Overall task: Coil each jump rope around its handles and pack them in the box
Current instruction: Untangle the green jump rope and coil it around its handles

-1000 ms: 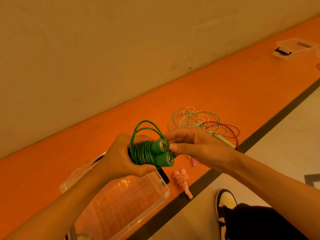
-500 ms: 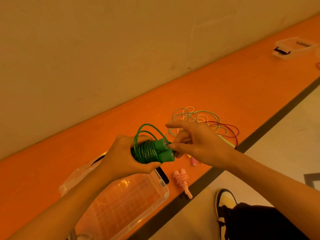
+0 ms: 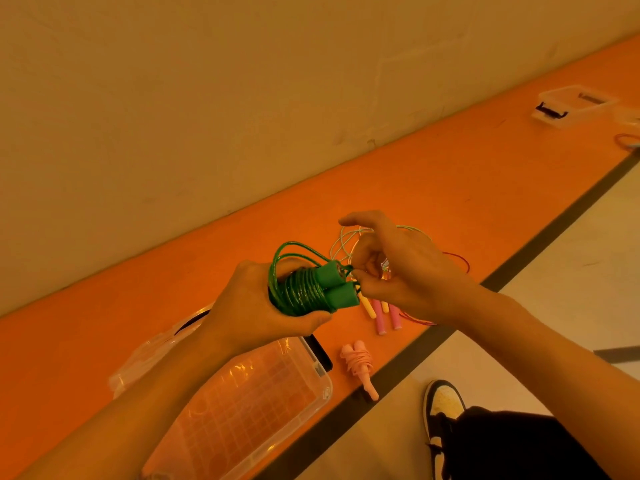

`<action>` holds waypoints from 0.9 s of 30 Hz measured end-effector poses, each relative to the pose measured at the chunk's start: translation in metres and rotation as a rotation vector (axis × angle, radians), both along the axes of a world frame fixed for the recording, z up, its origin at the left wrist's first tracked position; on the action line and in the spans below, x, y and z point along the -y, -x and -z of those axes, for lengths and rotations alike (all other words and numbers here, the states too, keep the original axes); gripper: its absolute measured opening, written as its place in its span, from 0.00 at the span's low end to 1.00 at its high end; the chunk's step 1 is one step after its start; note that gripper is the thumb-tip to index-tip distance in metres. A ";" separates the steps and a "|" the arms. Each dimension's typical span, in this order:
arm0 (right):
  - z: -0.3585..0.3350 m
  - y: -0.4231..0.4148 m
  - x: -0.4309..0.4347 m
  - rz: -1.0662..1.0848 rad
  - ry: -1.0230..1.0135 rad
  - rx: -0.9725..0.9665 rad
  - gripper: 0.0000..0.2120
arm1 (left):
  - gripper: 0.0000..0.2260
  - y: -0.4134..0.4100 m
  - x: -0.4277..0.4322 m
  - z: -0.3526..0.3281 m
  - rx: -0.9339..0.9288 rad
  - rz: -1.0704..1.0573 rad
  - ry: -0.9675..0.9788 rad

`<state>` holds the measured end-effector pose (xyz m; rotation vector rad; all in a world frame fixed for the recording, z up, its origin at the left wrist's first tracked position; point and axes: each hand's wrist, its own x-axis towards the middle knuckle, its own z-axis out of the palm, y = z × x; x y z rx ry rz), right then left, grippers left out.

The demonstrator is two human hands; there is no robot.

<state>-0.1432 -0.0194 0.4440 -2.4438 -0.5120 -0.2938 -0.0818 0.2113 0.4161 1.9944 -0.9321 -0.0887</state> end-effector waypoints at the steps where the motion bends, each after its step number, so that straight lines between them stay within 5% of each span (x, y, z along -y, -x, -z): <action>1: 0.000 0.001 -0.001 0.007 -0.051 -0.041 0.28 | 0.18 0.000 -0.001 0.000 0.021 -0.004 -0.005; 6: 0.010 0.001 -0.012 0.137 -0.490 -0.437 0.12 | 0.18 -0.002 -0.008 0.002 0.082 -0.038 -0.052; 11: 0.014 0.000 -0.010 0.143 -0.520 -0.669 0.06 | 0.18 0.000 -0.008 0.006 0.112 -0.041 -0.141; 19: 0.011 -0.009 0.005 0.039 0.200 0.044 0.09 | 0.18 0.000 0.002 0.000 0.004 -0.101 -0.042; 27: -0.001 -0.016 0.044 0.162 0.130 0.025 0.06 | 0.20 0.001 -0.007 0.008 -0.037 -0.129 0.002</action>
